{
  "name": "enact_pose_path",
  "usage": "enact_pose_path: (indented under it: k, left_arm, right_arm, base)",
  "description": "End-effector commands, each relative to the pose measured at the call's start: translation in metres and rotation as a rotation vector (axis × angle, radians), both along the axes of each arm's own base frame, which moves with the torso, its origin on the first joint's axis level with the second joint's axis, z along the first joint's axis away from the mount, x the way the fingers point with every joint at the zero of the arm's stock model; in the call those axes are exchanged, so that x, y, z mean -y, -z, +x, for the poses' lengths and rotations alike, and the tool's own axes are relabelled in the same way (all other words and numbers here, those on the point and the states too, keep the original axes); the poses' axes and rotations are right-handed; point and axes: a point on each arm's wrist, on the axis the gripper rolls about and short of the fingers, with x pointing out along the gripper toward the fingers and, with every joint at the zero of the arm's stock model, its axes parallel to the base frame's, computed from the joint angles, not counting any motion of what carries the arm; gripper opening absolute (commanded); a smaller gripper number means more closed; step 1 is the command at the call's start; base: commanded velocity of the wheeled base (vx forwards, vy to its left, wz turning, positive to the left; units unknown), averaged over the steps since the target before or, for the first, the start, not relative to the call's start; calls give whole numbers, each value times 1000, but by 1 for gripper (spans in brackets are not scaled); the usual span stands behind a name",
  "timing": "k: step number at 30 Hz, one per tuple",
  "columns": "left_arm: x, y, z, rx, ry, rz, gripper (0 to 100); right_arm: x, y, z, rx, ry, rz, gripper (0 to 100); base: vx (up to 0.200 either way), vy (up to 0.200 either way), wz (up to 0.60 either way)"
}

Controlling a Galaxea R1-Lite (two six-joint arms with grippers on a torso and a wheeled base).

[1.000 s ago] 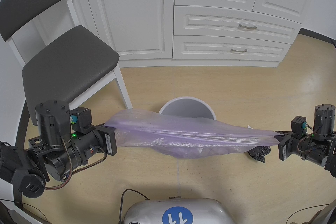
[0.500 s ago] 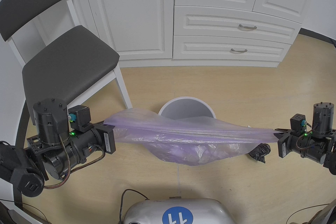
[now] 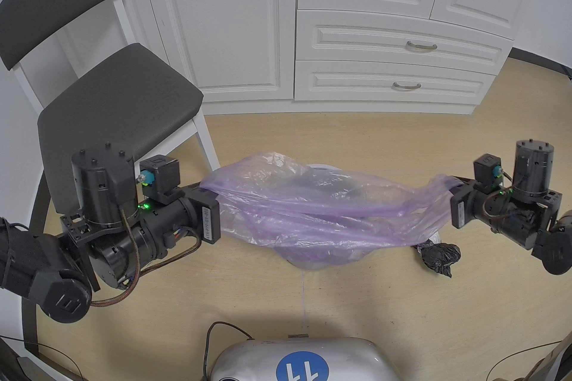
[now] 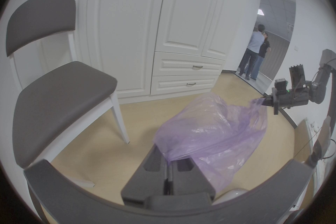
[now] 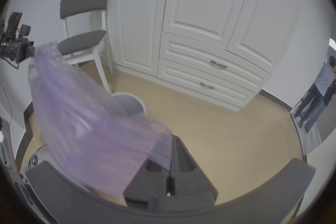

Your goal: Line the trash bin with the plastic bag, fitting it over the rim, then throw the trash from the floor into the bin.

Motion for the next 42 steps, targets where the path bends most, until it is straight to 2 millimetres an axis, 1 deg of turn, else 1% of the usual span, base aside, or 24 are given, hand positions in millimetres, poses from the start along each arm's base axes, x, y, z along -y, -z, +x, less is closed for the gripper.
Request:
enact_pose_path:
  k: [1, 2, 3, 5, 6, 7, 10, 13, 15, 17, 18, 19, 22, 29, 32, 36, 37, 38, 40, 41, 42]
  left_arm:
    - [23, 6, 5, -7, 55, 19, 0]
    - [29, 8, 2, -12, 73, 22, 0]
    - [31, 9, 1, -14, 78, 25, 0]
    - [37, 11, -2, -17, 79, 27, 0]
    - [37, 11, -2, -17, 79, 27, 0]
    - [47, 13, -3, -17, 80, 33, 0]
    - [61, 16, -1, 6, 68, 20, 0]
    - [79, 27, 6, 45, 41, -3, 0]
    - [87, 33, 8, 61, 35, -12, 0]
    - [93, 38, 9, 63, 35, -13, 0]
    - [93, 38, 9, 63, 35, -13, 0]
    - [97, 43, 7, 54, 35, -1, 0]
    - [96, 45, 4, 48, 26, 9, 0]
    - [95, 48, 4, 40, 23, 21, 0]
    - [96, 50, 5, 35, 22, 24, 0]
    - [100, 62, 15, 17, 10, 32, 0]
    - [100, 62, 15, 17, 10, 32, 0]
    - [101, 65, 23, 7, -8, 11, 0]
    - [100, 65, 31, 4, -25, -13, 0]
    - [100, 65, 31, 4, -25, -13, 0]
    - [99, 65, 37, 2, -39, -23, 0]
  right_arm:
    - [-36, 5, 20, -5, -91, 11, 0]
    - [-48, 7, 19, -17, -125, 34, 0]
    - [-55, 8, 17, -19, -142, 58, 0]
    - [-68, 9, 13, -12, -180, 111, 0]
    - [-68, 9, 13, -12, -180, 111, 0]
    - [-80, 9, 10, -2, -208, 179, 0]
    - [-92, 8, 6, 11, -237, 261, 0]
    - [-104, 8, -1, -1, -276, 358, 0]
    - [-111, 7, -7, -25, -303, 417, 0]
    - [-118, 8, -11, -56, -325, 460, 0]
    - [-118, 8, -11, -56, -325, 460, 0]
    - [-126, 16, -13, -107, -341, 504, 0]
    - [-129, 25, -4, -139, -316, 529, 0]
    - [-135, 34, 13, -161, -287, 559, 0]
    - [-132, 37, 18, -160, -271, 558, 0]
    - [-125, 45, 31, -174, -247, 554, 0]
    - [-125, 45, 31, -174, -247, 554, 0]
    - [-123, 49, 38, -176, -234, 555, 0]
    - [-121, 53, 45, -179, -219, 553, 0]
    - [-121, 53, 45, -179, -219, 553, 0]
    - [-119, 56, 51, -180, -202, 555, 0]
  base:
    - [0, 0, 0]
    - [0, 0, 0]
    - [0, 0, 0]
    - [0, 0, 0]
    - [0, 0, 0]
    - [0, 0, 0]
    - [0, 0, 0]
    - [0, 0, 0]
    - [0, 0, 0]
    - [0, 0, 0]
    - [0, 0, 0]
    - [0, 0, 0]
    - [0, 0, 0]
    - [0, 0, 0]
    - [0, 0, 0]
    - [0, 0, 0]
    - [0, 0, 0]
    - [0, 0, 0]
    - [0, 0, 0]
    - [0, 0, 0]
    - [0, 0, 0]
